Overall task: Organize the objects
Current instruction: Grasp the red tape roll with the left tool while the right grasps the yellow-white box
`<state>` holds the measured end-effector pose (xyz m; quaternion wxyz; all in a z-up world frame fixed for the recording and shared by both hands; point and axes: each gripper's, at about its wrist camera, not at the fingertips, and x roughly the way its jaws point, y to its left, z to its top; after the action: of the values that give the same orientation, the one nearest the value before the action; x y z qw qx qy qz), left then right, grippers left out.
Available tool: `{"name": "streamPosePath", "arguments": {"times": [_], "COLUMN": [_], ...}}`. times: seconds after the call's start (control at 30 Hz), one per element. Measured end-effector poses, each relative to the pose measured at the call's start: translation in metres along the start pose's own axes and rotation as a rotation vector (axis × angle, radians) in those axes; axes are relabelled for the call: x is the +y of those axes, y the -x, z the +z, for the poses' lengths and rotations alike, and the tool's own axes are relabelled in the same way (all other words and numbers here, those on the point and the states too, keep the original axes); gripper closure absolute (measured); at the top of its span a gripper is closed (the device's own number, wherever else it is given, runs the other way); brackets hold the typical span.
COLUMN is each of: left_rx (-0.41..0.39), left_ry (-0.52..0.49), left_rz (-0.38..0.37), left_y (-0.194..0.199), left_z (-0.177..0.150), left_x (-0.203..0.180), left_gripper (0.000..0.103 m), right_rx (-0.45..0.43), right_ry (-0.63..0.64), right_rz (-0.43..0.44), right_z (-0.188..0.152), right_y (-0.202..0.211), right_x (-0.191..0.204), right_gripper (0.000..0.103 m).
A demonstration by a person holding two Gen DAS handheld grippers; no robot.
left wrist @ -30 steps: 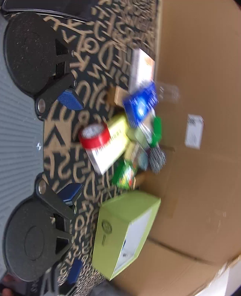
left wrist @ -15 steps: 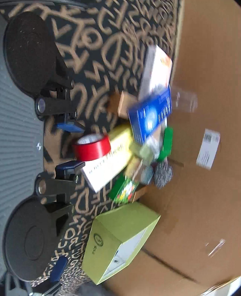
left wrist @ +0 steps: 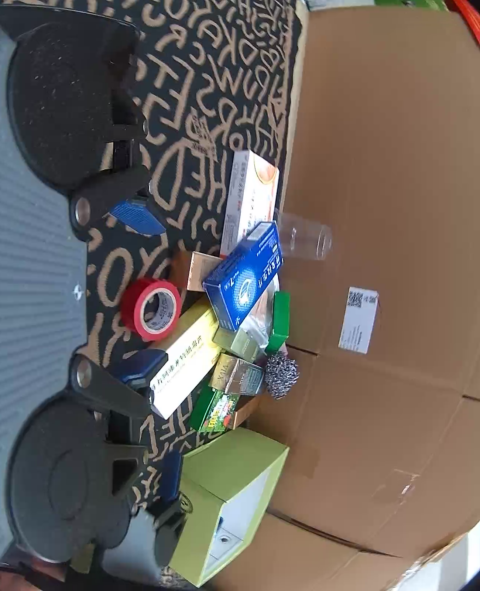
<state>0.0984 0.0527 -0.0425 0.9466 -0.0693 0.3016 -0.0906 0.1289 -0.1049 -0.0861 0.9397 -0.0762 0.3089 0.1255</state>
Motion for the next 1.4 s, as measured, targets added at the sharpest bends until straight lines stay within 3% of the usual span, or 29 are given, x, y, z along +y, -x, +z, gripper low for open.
{"name": "streamPosePath", "arguments": {"times": [0.27,0.4,0.47,0.5,0.53,0.63,0.8,0.97,1.03,1.1,1.4], "left_rx": [0.06,0.031,0.031,0.034,0.037,0.042,0.081,0.083,0.088,0.086,0.1], "left_ry": [0.03,0.066,0.074,0.07,0.064,0.032,-0.01,-0.07,-0.099,-0.136,-0.167], "left_rz": [-0.023,-0.007,-0.012,-0.016,-0.017,-0.025,-0.039,0.011,0.024,0.051,0.003], "left_y": [-0.017,-0.007,-0.005,-0.006,-0.006,-0.011,-0.032,-0.053,-0.057,-0.056,-0.043], "left_z": [-0.003,-0.002,-0.001,0.0,-0.001,-0.002,-0.006,-0.006,-0.004,-0.005,-0.012], "left_x": [0.003,0.013,0.014,0.013,0.012,0.004,-0.014,-0.026,-0.029,-0.03,-0.029], "left_gripper": [0.031,0.031,0.031,0.031,0.031,0.031,0.031,0.031,0.032,0.054,0.053], "right_rx": [0.001,-0.017,-0.013,-0.003,0.002,0.0,0.014,0.049,0.027,0.019,0.045], "right_ry": [-0.077,-0.023,-0.012,-0.015,-0.024,-0.08,-0.059,-0.079,-0.083,-0.093,-0.107], "right_rz": [0.184,0.158,0.152,0.152,0.154,0.154,0.1,0.084,0.078,0.067,0.035], "right_z": [0.0,0.003,0.006,0.007,0.006,-0.004,-0.044,-0.06,-0.055,-0.048,-0.04], "right_y": [-0.013,-0.014,-0.019,-0.022,-0.022,-0.008,0.044,0.082,0.085,0.082,0.053], "right_x": [-0.009,0.001,0.005,0.005,0.004,-0.009,-0.02,-0.03,-0.031,-0.031,-0.027], "right_gripper": [0.006,0.005,0.012,0.034,0.037,0.037,0.037,0.034,0.027,0.027,0.025]}}
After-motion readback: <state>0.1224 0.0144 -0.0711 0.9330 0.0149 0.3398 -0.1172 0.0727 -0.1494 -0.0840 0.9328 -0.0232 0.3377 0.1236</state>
